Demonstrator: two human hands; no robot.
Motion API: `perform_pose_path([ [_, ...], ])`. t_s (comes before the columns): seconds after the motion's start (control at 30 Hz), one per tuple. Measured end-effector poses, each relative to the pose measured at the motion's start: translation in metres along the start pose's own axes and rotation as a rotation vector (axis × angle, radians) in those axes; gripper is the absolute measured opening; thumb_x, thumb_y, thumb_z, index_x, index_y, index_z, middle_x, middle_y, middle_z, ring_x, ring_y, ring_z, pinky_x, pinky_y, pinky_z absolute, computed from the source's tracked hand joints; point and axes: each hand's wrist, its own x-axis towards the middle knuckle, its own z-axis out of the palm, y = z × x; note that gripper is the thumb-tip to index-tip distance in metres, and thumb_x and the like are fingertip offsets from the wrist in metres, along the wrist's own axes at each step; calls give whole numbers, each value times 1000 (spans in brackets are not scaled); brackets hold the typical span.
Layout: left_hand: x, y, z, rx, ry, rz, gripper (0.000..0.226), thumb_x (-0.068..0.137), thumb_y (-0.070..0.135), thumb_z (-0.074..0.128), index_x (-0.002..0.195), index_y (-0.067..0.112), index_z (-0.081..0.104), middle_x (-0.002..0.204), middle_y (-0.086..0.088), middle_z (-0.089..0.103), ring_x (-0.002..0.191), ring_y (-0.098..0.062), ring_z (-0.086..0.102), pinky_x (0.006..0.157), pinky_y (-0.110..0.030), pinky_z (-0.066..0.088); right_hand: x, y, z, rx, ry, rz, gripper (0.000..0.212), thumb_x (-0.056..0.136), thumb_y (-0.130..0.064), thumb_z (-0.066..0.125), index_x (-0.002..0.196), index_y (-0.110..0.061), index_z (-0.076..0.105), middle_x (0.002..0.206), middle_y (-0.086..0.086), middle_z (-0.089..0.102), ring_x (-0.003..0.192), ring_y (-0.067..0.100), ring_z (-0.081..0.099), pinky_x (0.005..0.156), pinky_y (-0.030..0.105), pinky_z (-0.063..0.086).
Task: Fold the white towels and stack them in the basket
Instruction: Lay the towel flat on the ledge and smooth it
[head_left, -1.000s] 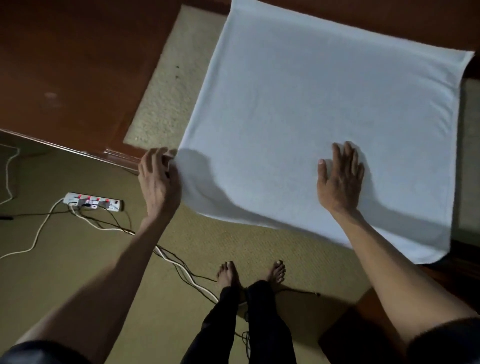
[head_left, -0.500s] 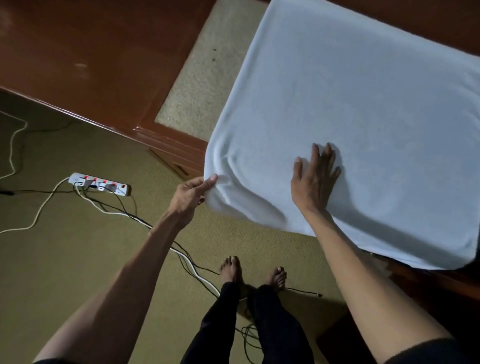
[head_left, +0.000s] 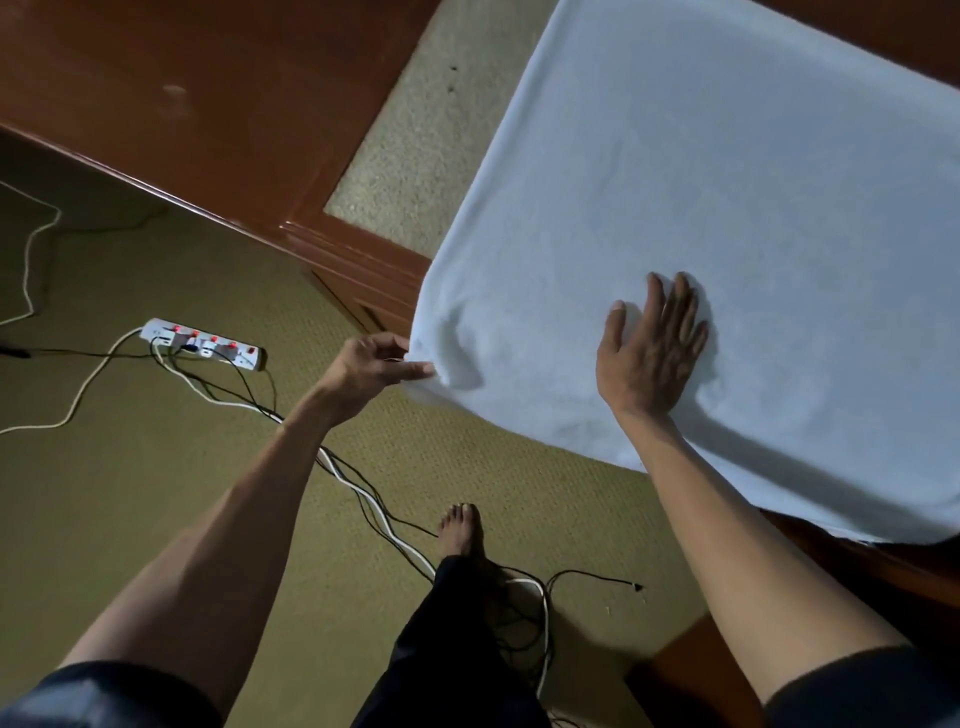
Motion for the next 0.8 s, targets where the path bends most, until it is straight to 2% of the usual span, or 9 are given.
perform_pose_path([
  [0.1, -6, -15, -3, 216, 18, 15, 20, 80, 21, 85, 86, 5, 76, 79, -6, 72, 72, -15, 65, 63, -25, 52, -2, -1, -1, 7, -10, -2, 56, 105, -47, 30, 153, -18, 38, 165, 9, 27, 154, 27, 22, 124, 49, 15],
  [0.2, -10, -36, -6, 248, 78, -37, 25, 83, 35, 82, 73, 14, 75, 70, -1, 63, 68, -14, 56, 62, -31, 45, -3, 1, -1, 12, 3, -2, 57, 105, -47, 30, 153, -18, 38, 166, 10, 26, 154, 27, 21, 125, 48, 13],
  [0.4, -7, -64, 3, 284, 270, -53, 14, 98, 11, 67, 86, 18, 71, 78, -1, 72, 71, -14, 68, 62, -26, 53, -3, 4, 2, 6, -5, -17, 58, 105, -48, 28, 154, -18, 37, 166, 10, 26, 154, 28, 21, 124, 48, 13],
  [0.47, -7, -91, -2, 348, 430, -117, 30, 92, -6, 56, 79, 18, 67, 67, 4, 71, 66, -22, 68, 64, -31, 55, -1, 5, 1, 11, -20, -23, 58, 105, -48, 29, 154, -18, 36, 166, 10, 24, 154, 28, 19, 124, 49, 12],
  [0.53, -12, -114, -2, 411, 511, -217, 25, 89, -1, 56, 78, 19, 66, 70, -1, 73, 72, -29, 71, 69, -38, 57, 3, 8, 1, 77, -52, -36, 56, 105, -45, 35, 152, -15, 40, 165, 13, 27, 153, 30, 22, 123, 51, 14],
  [0.6, -22, -112, 15, 305, 487, -289, 4, 96, 18, 67, 95, 14, 66, 90, -12, 74, 72, -29, 70, 65, -34, 53, 2, 16, -4, 252, 15, -89, 46, 102, -34, 47, 140, -8, 53, 156, 17, 42, 147, 33, 36, 118, 53, 28],
  [0.67, -26, -101, 43, 121, 397, -317, 22, 102, 31, 62, 109, 10, 61, 100, -13, 72, 70, -24, 68, 64, -30, 49, -16, 33, -18, 398, 142, -116, 31, 99, -19, 54, 126, -6, 61, 143, 12, 55, 136, 29, 49, 110, 45, 42],
  [0.73, -27, -87, 72, -113, 307, -340, 30, 105, 41, 53, 111, 12, 61, 102, -6, 71, 80, -24, 70, 71, -32, 53, -47, 60, -35, 397, 239, -87, 24, 96, -12, 57, 119, -8, 62, 130, 5, 60, 122, 23, 57, 99, 35, 44],
  [0.8, -21, -77, 92, -384, 282, -355, 41, 106, 51, 46, 113, 13, 62, 101, -5, 70, 86, -25, 70, 77, -36, 55, -79, 95, -42, 426, 312, 38, 18, 96, -10, 57, 113, -4, 59, 114, 8, 60, 102, 24, 59, 89, 38, 47],
])
